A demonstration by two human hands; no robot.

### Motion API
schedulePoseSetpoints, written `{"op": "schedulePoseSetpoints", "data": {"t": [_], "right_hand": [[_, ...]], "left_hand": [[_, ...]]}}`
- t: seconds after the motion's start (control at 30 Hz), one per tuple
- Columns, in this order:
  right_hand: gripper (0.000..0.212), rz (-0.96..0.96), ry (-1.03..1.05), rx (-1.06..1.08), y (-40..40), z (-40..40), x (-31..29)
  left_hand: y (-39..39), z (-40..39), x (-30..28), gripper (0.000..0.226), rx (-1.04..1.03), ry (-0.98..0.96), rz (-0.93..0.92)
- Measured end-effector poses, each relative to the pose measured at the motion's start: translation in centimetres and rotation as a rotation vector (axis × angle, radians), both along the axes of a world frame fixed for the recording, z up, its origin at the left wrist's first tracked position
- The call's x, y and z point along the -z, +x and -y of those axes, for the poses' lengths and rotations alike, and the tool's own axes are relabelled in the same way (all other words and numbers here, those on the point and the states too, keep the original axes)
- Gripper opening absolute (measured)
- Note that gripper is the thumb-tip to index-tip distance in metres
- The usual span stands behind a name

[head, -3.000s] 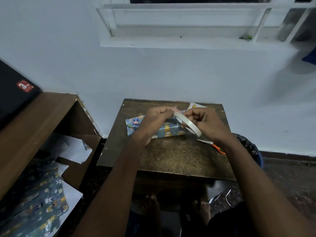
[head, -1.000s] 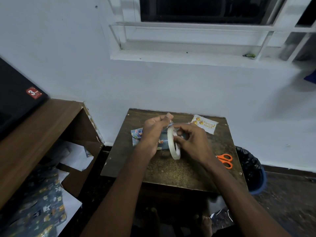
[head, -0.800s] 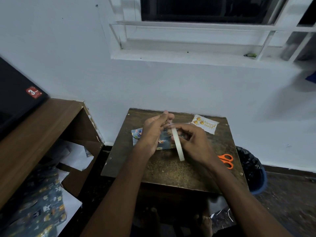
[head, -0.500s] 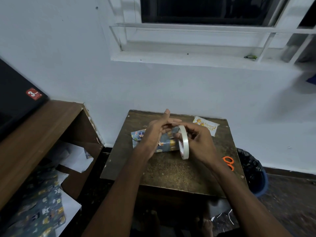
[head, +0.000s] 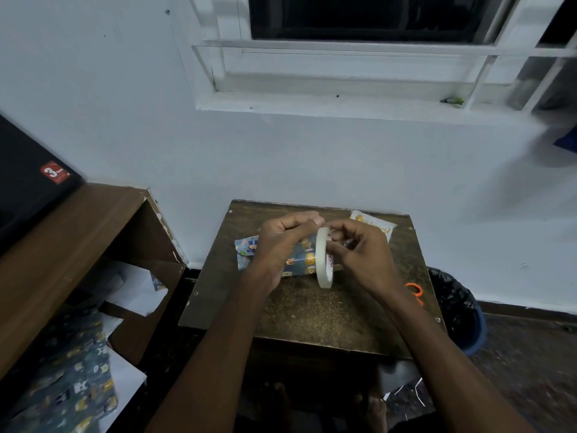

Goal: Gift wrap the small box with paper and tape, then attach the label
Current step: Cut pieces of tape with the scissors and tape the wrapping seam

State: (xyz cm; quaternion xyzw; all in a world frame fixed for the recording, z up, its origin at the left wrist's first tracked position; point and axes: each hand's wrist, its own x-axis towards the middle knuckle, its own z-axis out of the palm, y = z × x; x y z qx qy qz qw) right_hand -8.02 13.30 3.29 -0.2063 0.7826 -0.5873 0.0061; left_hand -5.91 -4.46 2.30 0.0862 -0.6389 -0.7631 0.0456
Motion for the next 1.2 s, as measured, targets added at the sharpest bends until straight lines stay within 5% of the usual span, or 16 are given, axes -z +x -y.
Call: {"op": "schedulePoseSetpoints", "data": {"t": [0.2, 0.4, 0.7, 0.93, 1.2], "right_hand": [[0.041, -0.014, -0.017, -0.034, 0.33, 0.26, -0.36], [0.036, 0.035, -0.105, -0.023, 0.13, 0.3, 0.1], [0.032, 0.058, -0.201, -0.017, 0.24, 0.3, -0.15], [0.024, 0.047, -0.102, -0.019, 0.03, -0.01, 0.11], [0.024, 0.056, 0.021, -0.05, -0.16, -0.22, 0.55]], "left_hand": [[0.17, -0.07, -0.15, 0.038, -0.011, 0.001, 0.032], [0.13, -0.03, -0.19, 0.028, 0.015, -0.002, 0.008], [0.16, 0.09, -0.15, 0.051, 0.034, -0.054, -0.036], [-0.19, 0.12, 0.34, 0.018, 0.008, -0.048, -0.06], [-0.05, -0.35, -0.16, 0.009, -0.016, 0.022, 0.014]]}}
